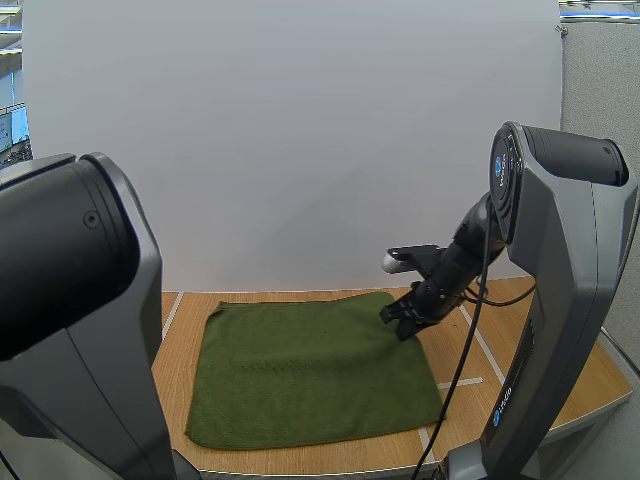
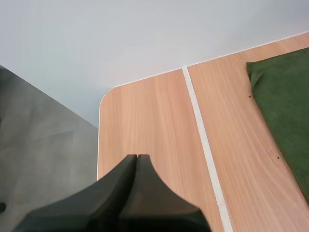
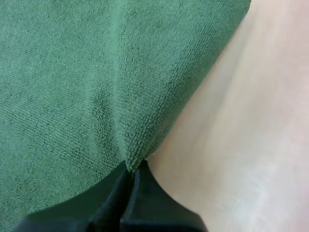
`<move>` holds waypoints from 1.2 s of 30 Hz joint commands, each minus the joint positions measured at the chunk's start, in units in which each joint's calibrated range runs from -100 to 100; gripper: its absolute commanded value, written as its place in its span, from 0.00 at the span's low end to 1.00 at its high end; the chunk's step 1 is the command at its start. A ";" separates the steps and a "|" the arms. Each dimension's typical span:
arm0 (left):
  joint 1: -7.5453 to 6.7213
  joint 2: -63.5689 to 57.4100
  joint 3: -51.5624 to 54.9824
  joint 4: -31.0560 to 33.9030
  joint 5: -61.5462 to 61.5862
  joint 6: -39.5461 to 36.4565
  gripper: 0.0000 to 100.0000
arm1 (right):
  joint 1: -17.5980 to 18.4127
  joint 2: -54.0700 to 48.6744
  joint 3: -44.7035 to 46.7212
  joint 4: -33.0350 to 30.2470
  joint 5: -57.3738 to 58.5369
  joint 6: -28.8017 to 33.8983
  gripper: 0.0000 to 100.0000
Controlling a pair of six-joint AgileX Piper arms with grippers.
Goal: Fold the towel
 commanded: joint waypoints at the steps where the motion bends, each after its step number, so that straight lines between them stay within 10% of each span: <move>1: 0.01 -0.42 -0.49 -2.84 4.92 0.18 0.00 | -3.87 -1.00 0.29 -1.59 0.02 -2.83 0.00; 20: 0.01 -0.42 -0.49 -4.12 9.68 0.18 0.00 | -6.64 -1.00 0.29 -2.08 -4.06 -4.23 0.00; 23: 0.01 -0.42 -0.49 -4.12 11.76 0.18 0.00 | -6.64 -1.00 0.29 -2.08 -3.70 -4.23 0.30; 27: 0.01 -0.42 -0.49 -4.26 14.20 0.18 0.00 | -6.64 -1.00 0.29 -2.08 -3.42 -4.14 0.97; 36: -1.30 -0.42 -0.36 -5.19 16.28 0.18 0.00 | -6.64 -3.29 -0.01 1.05 -4.12 -4.14 1.00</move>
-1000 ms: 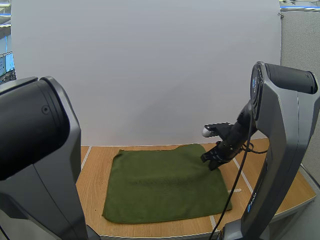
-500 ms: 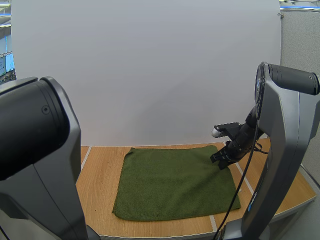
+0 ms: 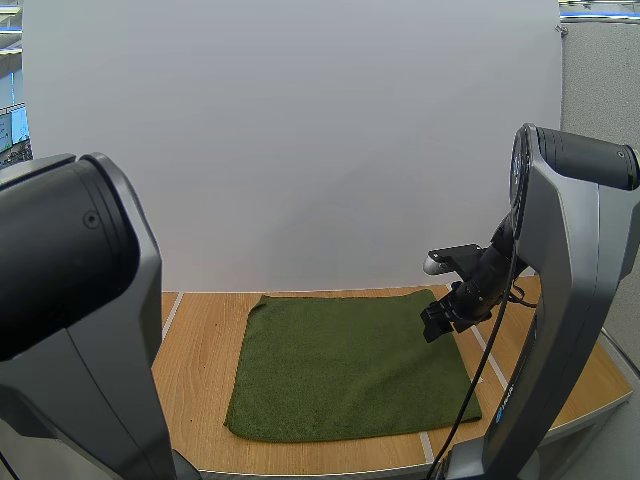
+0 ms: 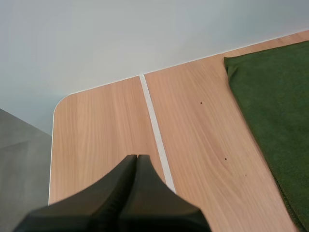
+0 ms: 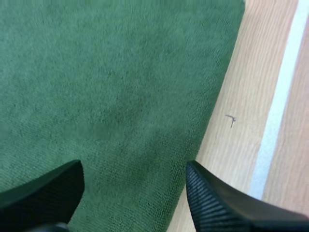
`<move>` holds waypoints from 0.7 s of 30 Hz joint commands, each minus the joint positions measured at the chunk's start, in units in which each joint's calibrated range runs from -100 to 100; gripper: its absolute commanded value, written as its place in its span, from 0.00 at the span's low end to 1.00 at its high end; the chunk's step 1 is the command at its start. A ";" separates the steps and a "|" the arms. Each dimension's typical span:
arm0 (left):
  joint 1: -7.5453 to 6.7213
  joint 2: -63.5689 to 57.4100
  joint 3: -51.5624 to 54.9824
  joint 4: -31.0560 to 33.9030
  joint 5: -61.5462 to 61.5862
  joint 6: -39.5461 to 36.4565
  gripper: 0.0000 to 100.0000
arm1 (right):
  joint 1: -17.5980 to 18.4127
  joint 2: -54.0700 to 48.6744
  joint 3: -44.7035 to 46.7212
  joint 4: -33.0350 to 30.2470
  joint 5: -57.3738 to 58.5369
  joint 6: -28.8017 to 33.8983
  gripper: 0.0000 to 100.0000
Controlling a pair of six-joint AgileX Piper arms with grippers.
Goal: Fold the towel
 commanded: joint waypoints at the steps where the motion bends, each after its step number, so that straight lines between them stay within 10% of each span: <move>1: -1.96 -0.42 -0.36 -2.42 2.66 0.18 0.00 | -0.25 -2.91 -0.52 3.03 -0.38 -0.22 1.00; 21: -22.06 19.02 -0.08 6.70 -18.77 -14.55 0.00 | -0.25 3.17 -17.39 5.01 6.18 4.95 1.00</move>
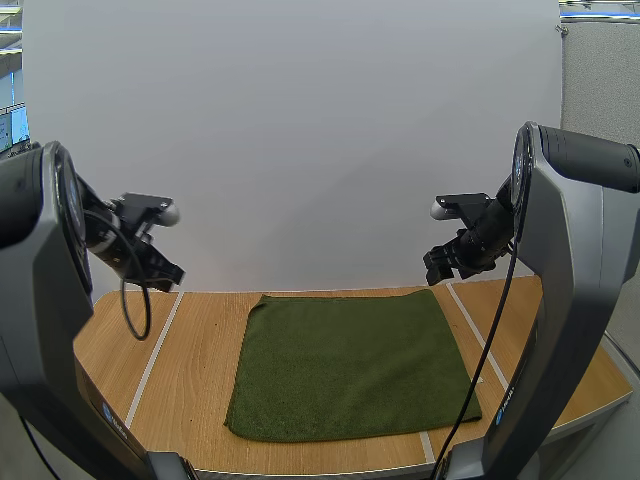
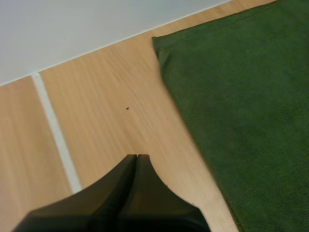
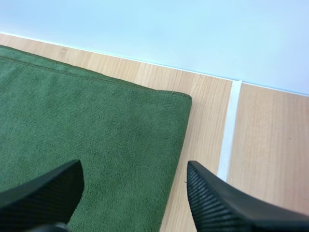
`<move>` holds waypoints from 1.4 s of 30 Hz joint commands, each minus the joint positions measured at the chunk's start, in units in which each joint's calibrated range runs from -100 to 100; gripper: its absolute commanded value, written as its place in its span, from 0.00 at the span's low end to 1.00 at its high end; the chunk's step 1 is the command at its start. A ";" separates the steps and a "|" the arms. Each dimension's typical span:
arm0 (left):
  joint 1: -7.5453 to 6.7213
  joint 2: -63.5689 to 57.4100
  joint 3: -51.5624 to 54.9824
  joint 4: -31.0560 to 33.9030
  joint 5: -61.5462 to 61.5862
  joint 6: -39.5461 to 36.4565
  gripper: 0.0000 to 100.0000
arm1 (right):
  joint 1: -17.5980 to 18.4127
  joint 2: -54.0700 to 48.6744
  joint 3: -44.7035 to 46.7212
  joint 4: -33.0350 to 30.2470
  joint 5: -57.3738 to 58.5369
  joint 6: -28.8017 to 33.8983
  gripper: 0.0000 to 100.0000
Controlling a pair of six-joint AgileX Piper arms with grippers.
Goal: Fold the towel
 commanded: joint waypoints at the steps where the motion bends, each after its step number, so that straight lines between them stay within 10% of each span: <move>1: -5.20 5.27 0.68 -0.28 -7.44 -2.82 0.00 | -0.25 5.04 -3.83 1.66 2.45 0.77 1.00; 14: -13.21 14.54 8.40 -0.38 -25.89 -2.28 0.00 | -0.25 15.51 -12.37 6.93 3.35 -1.27 1.00; 42: -16.84 22.30 8.53 -3.77 -35.62 1.57 0.00 | 0.54 25.90 -21.74 11.56 -0.19 -3.31 1.00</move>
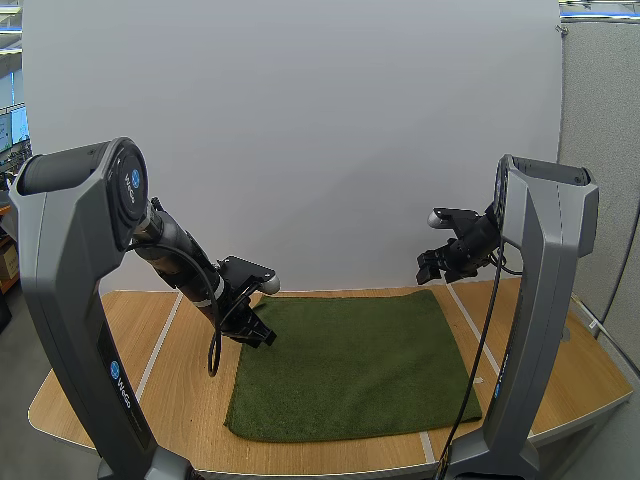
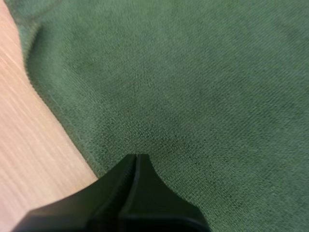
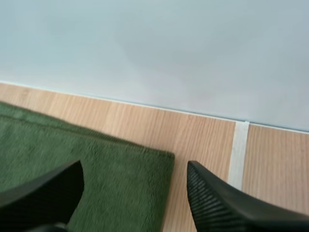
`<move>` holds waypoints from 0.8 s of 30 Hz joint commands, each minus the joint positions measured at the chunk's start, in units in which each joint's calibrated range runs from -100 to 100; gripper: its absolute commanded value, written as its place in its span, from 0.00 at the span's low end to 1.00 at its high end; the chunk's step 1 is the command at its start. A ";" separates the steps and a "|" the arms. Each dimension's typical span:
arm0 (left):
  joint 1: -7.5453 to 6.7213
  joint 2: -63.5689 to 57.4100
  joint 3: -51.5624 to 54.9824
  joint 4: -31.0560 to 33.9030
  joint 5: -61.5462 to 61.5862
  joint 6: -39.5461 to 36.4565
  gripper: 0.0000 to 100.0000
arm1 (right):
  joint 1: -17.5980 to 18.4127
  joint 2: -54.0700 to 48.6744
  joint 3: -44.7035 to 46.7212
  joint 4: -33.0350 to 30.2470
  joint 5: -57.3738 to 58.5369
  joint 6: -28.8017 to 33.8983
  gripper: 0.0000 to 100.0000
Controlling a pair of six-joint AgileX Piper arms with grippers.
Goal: Fold the towel
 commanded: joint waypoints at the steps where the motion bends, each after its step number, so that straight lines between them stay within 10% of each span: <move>1: -0.17 3.06 0.08 -0.50 -4.45 0.55 0.00 | 0.16 3.06 -2.47 2.38 -0.22 -0.33 1.00; 24: -0.17 -6.03 3.52 -0.38 5.24 0.76 0.00 | 0.48 7.07 -4.82 0.69 -0.65 -0.32 1.00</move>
